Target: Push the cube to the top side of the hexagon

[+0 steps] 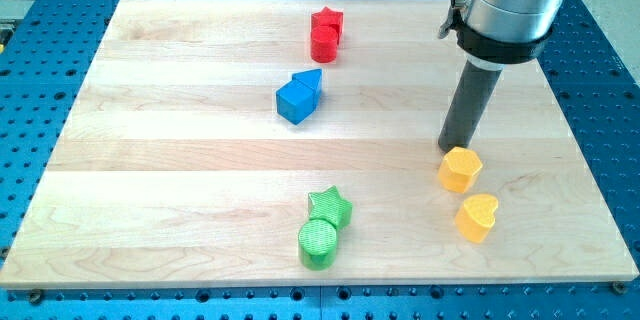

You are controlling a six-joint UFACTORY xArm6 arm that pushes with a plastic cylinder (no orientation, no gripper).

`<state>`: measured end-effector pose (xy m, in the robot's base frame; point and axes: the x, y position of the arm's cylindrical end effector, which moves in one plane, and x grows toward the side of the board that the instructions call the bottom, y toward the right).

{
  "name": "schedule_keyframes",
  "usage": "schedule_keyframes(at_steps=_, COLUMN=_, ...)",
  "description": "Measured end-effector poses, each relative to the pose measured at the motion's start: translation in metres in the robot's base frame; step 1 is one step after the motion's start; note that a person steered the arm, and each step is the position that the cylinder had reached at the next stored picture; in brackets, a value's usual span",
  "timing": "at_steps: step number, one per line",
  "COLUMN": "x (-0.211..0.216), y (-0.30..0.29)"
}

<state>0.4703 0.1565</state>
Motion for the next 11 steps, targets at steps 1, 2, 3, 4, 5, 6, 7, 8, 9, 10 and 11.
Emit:
schedule_keyframes(at_steps=1, x=0.001, y=-0.001)
schedule_keyframes(at_steps=2, x=0.001, y=-0.025)
schedule_keyframes(at_steps=3, x=0.01, y=-0.099)
schedule_keyframes(at_steps=4, x=0.002, y=-0.203)
schedule_keyframes(at_steps=5, x=-0.052, y=-0.23)
schedule_keyframes(at_steps=6, x=-0.068, y=-0.174)
schedule_keyframes(at_steps=7, x=-0.051, y=-0.125)
schedule_keyframes(at_steps=8, x=-0.043, y=-0.146)
schedule_keyframes(at_steps=9, x=-0.035, y=-0.083)
schedule_keyframes(at_steps=10, x=-0.035, y=-0.053)
schedule_keyframes(at_steps=11, x=-0.081, y=-0.061)
